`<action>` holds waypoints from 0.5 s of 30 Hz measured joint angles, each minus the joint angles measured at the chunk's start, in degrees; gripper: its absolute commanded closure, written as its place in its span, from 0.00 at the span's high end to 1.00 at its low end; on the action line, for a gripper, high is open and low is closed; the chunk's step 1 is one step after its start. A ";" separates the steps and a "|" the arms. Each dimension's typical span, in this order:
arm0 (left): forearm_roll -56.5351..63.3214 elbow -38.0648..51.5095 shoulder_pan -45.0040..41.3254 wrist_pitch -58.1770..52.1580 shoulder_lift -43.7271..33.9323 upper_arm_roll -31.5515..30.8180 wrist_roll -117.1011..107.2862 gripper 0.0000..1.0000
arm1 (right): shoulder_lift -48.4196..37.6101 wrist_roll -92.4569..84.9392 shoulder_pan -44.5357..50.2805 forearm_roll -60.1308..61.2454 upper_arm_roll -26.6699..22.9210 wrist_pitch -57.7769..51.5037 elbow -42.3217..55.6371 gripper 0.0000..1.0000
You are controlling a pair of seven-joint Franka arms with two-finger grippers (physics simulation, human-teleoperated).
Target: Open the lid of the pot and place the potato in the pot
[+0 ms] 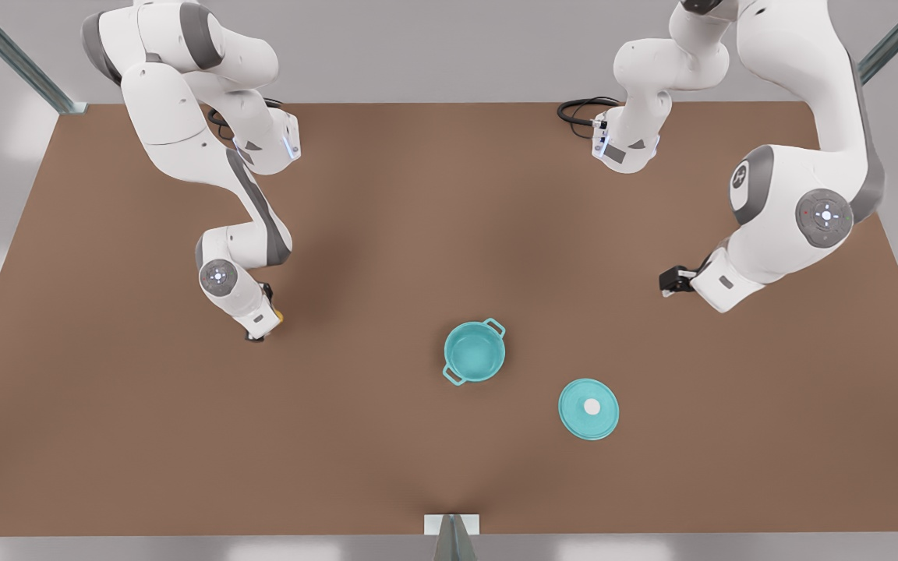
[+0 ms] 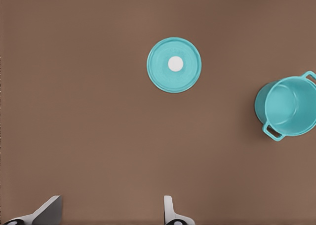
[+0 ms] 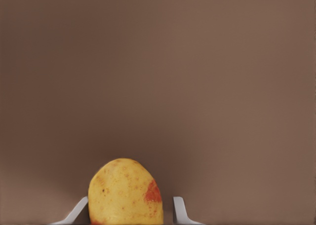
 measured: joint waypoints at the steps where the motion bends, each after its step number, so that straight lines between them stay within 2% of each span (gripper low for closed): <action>1: 0.25 0.00 -0.06 -0.03 0.02 -0.01 -0.03 1.00 | -0.06 -0.05 0.00 -0.01 0.00 0.10 0.00 0.58; 2: 0.43 0.00 -0.07 -0.06 0.04 -0.01 -0.06 1.00 | -0.13 -0.10 0.00 -0.01 0.00 0.16 0.00 0.52; 3: 0.57 0.00 -0.06 -0.08 0.05 -0.01 -0.08 1.00 | -0.18 -0.18 -0.01 0.02 0.00 0.18 0.00 0.50; 12: 0.98 0.00 -0.22 -0.18 0.06 -0.18 -0.44 1.00 | -3.34 -0.86 -0.01 0.08 0.02 -1.68 0.14 0.50; 15: 1.00 0.00 -0.21 -0.20 0.06 -0.19 -0.59 1.00 | -7.00 -1.09 -0.08 0.31 1.81 -3.98 0.62 0.50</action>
